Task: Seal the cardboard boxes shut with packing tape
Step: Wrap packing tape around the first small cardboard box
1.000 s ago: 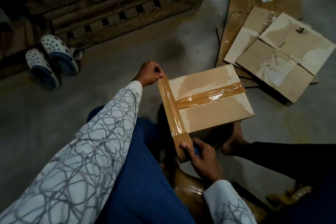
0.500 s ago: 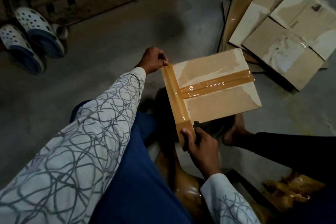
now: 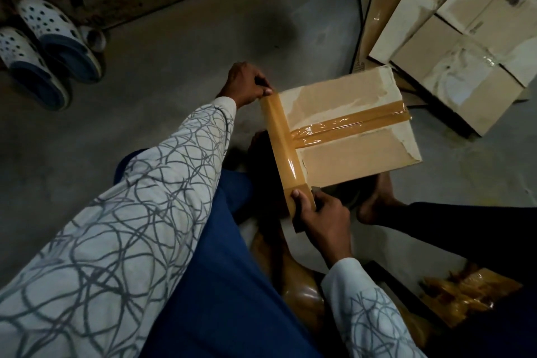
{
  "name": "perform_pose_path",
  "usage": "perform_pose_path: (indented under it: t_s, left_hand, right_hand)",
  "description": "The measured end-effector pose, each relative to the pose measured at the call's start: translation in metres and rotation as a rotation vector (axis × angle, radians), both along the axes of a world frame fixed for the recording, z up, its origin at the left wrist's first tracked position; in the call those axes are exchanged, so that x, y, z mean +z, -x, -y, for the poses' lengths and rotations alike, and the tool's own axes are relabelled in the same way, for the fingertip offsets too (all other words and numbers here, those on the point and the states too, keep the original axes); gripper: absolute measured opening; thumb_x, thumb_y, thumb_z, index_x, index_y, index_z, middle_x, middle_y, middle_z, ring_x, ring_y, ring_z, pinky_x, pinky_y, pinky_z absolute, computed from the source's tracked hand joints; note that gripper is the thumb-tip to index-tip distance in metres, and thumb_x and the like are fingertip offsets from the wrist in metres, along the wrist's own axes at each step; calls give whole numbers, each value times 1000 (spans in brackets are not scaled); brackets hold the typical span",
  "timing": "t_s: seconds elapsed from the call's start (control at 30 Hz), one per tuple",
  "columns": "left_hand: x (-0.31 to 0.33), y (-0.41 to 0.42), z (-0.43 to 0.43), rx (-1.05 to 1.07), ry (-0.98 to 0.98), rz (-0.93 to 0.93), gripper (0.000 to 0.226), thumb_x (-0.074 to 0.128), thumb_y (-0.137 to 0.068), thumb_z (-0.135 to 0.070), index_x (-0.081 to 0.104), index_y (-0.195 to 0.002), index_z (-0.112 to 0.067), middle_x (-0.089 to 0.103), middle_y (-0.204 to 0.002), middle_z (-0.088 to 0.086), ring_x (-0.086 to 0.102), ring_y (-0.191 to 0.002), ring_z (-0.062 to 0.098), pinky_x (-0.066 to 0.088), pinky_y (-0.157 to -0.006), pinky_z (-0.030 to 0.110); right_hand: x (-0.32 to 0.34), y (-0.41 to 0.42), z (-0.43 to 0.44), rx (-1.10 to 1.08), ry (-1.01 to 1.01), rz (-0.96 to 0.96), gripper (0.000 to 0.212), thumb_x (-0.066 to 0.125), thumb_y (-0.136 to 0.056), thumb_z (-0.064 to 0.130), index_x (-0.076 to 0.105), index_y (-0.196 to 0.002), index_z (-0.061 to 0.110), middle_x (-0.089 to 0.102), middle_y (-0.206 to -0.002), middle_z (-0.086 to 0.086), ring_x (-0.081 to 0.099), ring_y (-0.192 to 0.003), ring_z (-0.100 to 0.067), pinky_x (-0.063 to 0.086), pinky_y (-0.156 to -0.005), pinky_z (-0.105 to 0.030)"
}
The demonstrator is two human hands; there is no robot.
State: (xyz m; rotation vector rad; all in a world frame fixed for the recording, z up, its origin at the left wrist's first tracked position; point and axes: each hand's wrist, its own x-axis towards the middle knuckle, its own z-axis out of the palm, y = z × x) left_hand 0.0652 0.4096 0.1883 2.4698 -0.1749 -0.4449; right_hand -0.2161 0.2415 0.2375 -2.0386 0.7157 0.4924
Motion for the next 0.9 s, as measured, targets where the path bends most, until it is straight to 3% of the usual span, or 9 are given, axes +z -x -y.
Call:
perform_pose_path:
  t_s: [0.07, 0.1, 0.2, 0.27, 0.4, 0.5, 0.63, 0.83, 0.9]
  left_hand:
    - [-1, 0, -1, 55, -91, -16, 40, 84, -77, -30, 75, -113, -15, 68, -113, 0, 56, -113, 17, 40, -101, 27]
    - [-1, 1, -2, 93, -135, -36, 46, 84, -77, -30, 71, -118, -14, 65, -121, 3, 55, -117, 21, 43, -100, 31]
    - [0, 6, 0, 233, -193, 11, 29, 73, -85, -15, 72, -113, -11, 69, -119, 9, 63, -114, 27, 49, -91, 31]
    - [6, 16, 11, 324, -96, 65, 22, 67, -88, -15, 76, -108, -17, 73, -115, 4, 66, -110, 22, 51, -93, 28]
    - [8, 46, 35, 97, -146, 27, 31, 52, -97, -29, 72, -120, -24, 67, -128, 5, 57, -121, 28, 40, -107, 39]
    - [3, 61, 35, -1, -236, -39, 40, 45, -101, -36, 57, -139, -33, 56, -145, 0, 44, -135, 29, 28, -109, 42]
    - [-8, 64, 24, -57, -262, -75, 45, 39, -102, -46, 45, -147, -43, 45, -154, -8, 36, -142, 26, 24, -111, 47]
    - [-9, 66, 22, -32, -179, -86, 41, 41, -104, -45, 49, -144, -43, 36, -156, -22, 34, -145, 24, 23, -115, 46]
    - [-10, 66, 20, -13, -144, -99, 40, 44, -103, -44, 50, -142, -43, 35, -155, -25, 35, -145, 21, 24, -116, 45]
  right_hand:
    - [4, -2, 1, -1, 0, -17, 38, 60, -92, 55, 71, -78, 21, 68, -55, 6, 66, -56, -2, 58, -68, -31]
    - [5, -3, 1, 1, 10, -25, 38, 61, -92, 55, 71, -76, 22, 67, -53, 7, 64, -54, -1, 57, -67, -30]
    - [6, -4, -1, 6, 22, -29, 37, 60, -92, 56, 70, -77, 24, 64, -50, 10, 61, -53, 2, 52, -63, -24]
    - [8, -5, -1, 11, 0, -41, 35, 59, -94, 54, 68, -76, 25, 61, -47, 13, 58, -48, 5, 42, -52, -14]
    - [10, -2, 1, -5, -68, -17, 38, 57, -95, 57, 69, -74, 27, 66, -51, 12, 62, -54, 8, 38, -50, -10]
    - [11, 3, 3, 5, -62, -15, 46, 56, -94, 60, 70, -67, 25, 66, -52, 13, 61, -58, 9, 38, -54, -12]
    - [11, 10, 5, 7, -28, -5, 51, 58, -91, 64, 66, -60, 24, 64, -51, 16, 62, -60, 5, 38, -56, -16]
    - [8, 27, 15, 55, -31, -70, 43, 59, -91, 61, 74, -81, 23, 61, -55, 16, 58, -58, 7, 40, -57, -17]
    - [2, 25, 18, 94, -14, -98, 45, 56, -93, 61, 75, -85, 20, 61, -60, 14, 65, -72, -6, 41, -63, -23]
